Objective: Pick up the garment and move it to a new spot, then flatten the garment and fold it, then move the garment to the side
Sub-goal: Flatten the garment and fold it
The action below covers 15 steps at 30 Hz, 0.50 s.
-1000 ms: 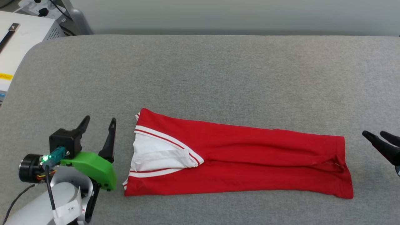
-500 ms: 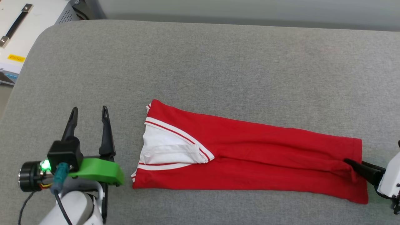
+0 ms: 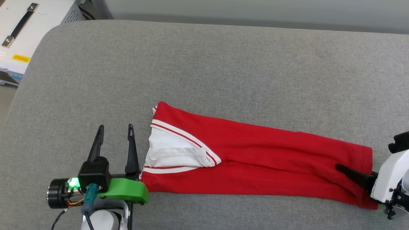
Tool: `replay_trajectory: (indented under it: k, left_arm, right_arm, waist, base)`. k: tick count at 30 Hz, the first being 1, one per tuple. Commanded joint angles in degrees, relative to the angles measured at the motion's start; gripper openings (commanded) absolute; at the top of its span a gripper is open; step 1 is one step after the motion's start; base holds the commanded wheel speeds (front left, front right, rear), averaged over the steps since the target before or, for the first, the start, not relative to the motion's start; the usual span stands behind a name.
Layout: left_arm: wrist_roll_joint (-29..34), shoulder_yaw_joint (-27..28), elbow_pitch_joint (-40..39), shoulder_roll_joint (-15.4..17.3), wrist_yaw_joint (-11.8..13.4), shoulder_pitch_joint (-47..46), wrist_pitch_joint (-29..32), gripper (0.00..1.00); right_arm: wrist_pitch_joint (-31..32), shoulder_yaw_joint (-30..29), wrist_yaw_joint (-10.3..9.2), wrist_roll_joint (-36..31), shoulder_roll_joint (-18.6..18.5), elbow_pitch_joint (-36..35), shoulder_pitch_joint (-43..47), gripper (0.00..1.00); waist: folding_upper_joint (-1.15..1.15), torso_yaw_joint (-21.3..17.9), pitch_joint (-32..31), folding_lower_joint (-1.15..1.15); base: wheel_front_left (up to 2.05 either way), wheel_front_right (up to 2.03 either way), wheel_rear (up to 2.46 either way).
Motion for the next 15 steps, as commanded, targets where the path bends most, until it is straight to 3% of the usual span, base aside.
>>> replay_trajectory:
  k: [1,9,15]
  left_arm:
    - [1.1,1.1,0.3,-1.0,-1.1,0.9,-0.3,1.00]
    - [6.2,6.7,1.2,-4.7,-6.0,3.1,-0.3,1.00]
    - [8.9,8.7,1.4,-6.5,-8.9,4.7,-0.3,1.00]
  right_arm:
    - [-0.1,1.9,-0.03,-0.5,1.7,0.8,0.9,0.00]
    - [-4.3,0.0,-0.03,1.5,-1.3,1.8,0.8,0.00]
    - [-5.3,-2.3,-0.03,1.0,-7.7,2.9,2.0,0.00]
  waist:
    - [0.00,0.1,-0.1,0.00]
    - [0.00,-0.3,-1.9,0.00]
    - [0.00,-0.3,-3.6,0.00]
  base:
    - [0.00,0.00,0.00]
    - [0.00,0.00,0.00]
    - [0.00,0.00,0.00]
